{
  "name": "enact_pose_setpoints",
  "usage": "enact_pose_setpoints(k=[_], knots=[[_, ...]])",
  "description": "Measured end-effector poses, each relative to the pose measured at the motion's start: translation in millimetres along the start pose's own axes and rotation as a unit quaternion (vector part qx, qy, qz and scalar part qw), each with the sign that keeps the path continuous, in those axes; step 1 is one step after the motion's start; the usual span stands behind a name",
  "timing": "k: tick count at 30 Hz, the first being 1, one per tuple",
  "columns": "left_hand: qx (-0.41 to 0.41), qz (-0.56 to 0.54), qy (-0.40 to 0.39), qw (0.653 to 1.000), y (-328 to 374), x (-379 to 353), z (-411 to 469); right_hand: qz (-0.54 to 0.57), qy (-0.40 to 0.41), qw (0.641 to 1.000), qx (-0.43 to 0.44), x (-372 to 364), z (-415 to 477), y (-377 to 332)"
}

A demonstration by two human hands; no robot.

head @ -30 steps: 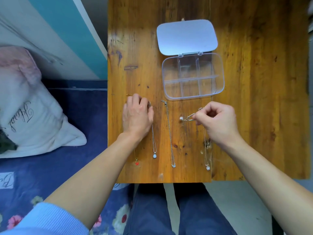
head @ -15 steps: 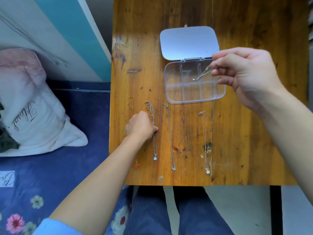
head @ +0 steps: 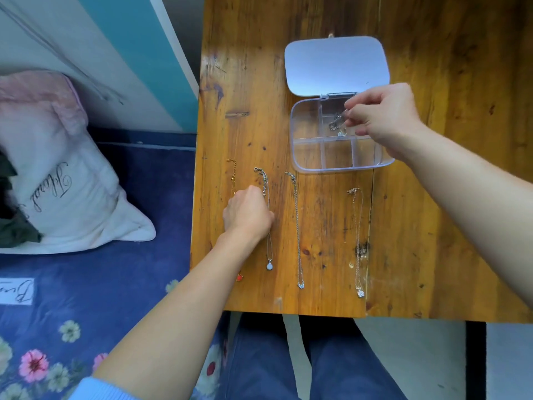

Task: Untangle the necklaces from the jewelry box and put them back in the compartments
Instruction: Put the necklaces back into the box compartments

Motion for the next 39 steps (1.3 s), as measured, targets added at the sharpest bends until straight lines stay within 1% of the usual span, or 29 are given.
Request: enact_pose_setpoints(k=[2, 4, 6, 8, 10, 11, 13, 15, 18, 21, 23, 27, 33, 37, 39], knots=[[-0.007, 0.022, 0.012, 1.000, 1.7, -0.1, -0.8, -0.064, -0.017, 0.998, 0.010, -3.5, 0.4, 4.4], [-0.013, 0.040, 0.010, 0.999, 5.0, -1.0, -0.5, -0.109, -0.007, 0.993, 0.032, -0.8, -2.9, 6.6], [-0.020, 0.048, 0.003, 0.999, 9.2, -1.9, 0.8, -0.137, 0.049, 0.987, 0.071, 11.6, -8.1, 6.7], [-0.027, 0.055, -0.002, 0.998, 11.7, -3.3, 1.0, -0.171, 0.128, 0.972, 0.099, 29.0, -16.5, 10.0], [-0.038, 0.056, 0.000, 0.998, 12.8, -4.2, -0.8, -0.207, 0.181, 0.957, 0.096, 42.4, -22.3, 22.6], [-0.045, 0.045, 0.002, 0.998, 12.9, -3.8, -3.0, -0.223, 0.191, 0.953, 0.083, 45.9, -23.0, 32.2], [-0.063, -0.013, 0.018, 0.998, 12.9, 1.9, -8.0, -0.225, 0.174, 0.958, 0.029, 47.4, -20.9, 54.9], [-0.104, -0.100, 0.053, 0.988, 14.4, 15.0, -13.4, -0.178, 0.139, 0.974, -0.012, 42.8, -18.4, 74.8], [-0.159, -0.226, 0.066, 0.959, 26.6, 41.6, -23.0, -0.135, 0.116, 0.984, -0.005, 38.2, -20.0, 89.3], [-0.164, -0.339, 0.049, 0.925, 44.3, 66.7, -24.8, -0.111, 0.123, 0.986, 0.004, 37.7, -21.6, 92.9], [-0.157, -0.394, 0.045, 0.904, 56.8, 79.8, -20.0, -0.109, 0.127, 0.986, 0.002, 36.7, -20.9, 93.3], [-0.152, -0.446, 0.052, 0.880, 83.5, 101.2, -8.4, -0.126, 0.135, 0.983, 0.007, 34.1, -23.7, 92.4], [-0.104, -0.504, 0.050, 0.856, 110.5, 115.8, 21.2, -0.145, 0.146, 0.979, 0.005, 35.1, -24.5, 90.3], [-0.093, -0.516, 0.052, 0.850, 119.5, 113.5, 39.2, -0.143, 0.145, 0.979, 0.004, 35.1, -25.1, 90.0], [-0.093, -0.509, 0.051, 0.854, 121.3, 108.4, 47.0, -0.142, 0.144, 0.979, 0.003, 35.2, -24.9, 90.2]])
Point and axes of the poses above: each hand's wrist, its own z-axis towards the middle knuckle, its own x-axis out of the back of the hand, y = z × x, the point moved 7 cm from there along z, towards the middle knuckle, and after that the axes turned 2 degrees about -x, right-handed, at the moved point
